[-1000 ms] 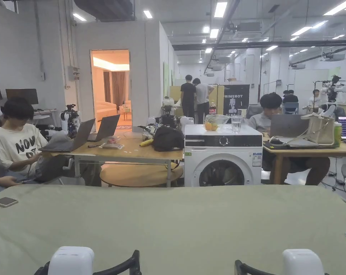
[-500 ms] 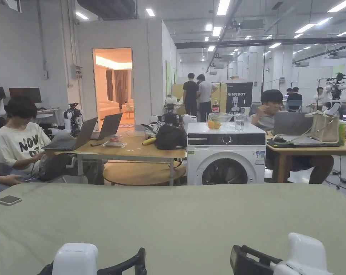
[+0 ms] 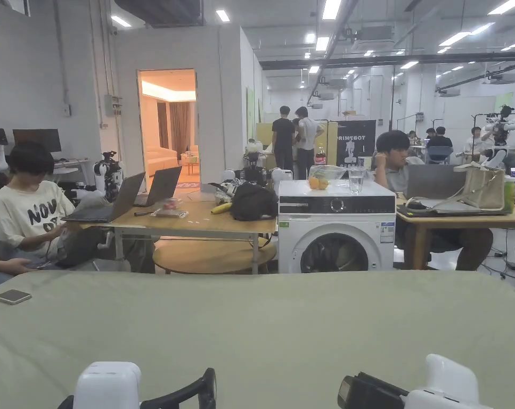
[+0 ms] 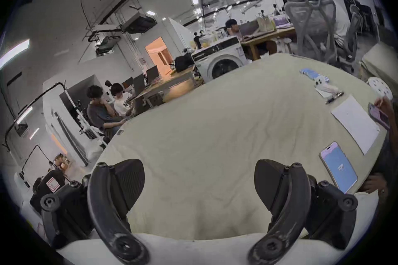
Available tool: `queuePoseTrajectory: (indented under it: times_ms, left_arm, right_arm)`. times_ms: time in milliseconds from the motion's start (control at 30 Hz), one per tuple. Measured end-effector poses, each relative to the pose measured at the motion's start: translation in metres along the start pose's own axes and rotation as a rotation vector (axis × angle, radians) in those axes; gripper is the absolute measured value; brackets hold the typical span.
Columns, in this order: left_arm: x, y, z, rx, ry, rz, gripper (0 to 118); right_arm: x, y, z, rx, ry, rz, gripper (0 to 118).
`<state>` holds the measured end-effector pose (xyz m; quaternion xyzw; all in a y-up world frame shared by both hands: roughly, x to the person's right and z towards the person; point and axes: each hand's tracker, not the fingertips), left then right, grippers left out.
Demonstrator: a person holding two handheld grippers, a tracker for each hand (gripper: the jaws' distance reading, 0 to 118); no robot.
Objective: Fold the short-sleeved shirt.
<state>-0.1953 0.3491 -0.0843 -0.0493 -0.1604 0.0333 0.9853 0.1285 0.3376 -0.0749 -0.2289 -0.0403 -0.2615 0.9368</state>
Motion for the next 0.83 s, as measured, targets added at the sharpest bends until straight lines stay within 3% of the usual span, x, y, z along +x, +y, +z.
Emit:
queuePoseTrajectory:
  times_ms: [300,733,833]
  left_arm:
    - [0.003,-0.004,-0.001,-0.01,-0.003,-0.013,106]
    - [0.007,-0.008,-0.005,-0.031,-0.006,-0.031,106]
    - [0.007,-0.009,-0.006,-0.035,-0.008,-0.038,106]
  right_arm:
    - [0.009,-0.005,-0.001,-0.013,0.072,-0.031,104]
    - [-0.01,-0.02,-0.006,0.055,-0.056,0.173,104]
    - [-0.012,-0.018,-0.007,0.04,-0.068,0.161,104]
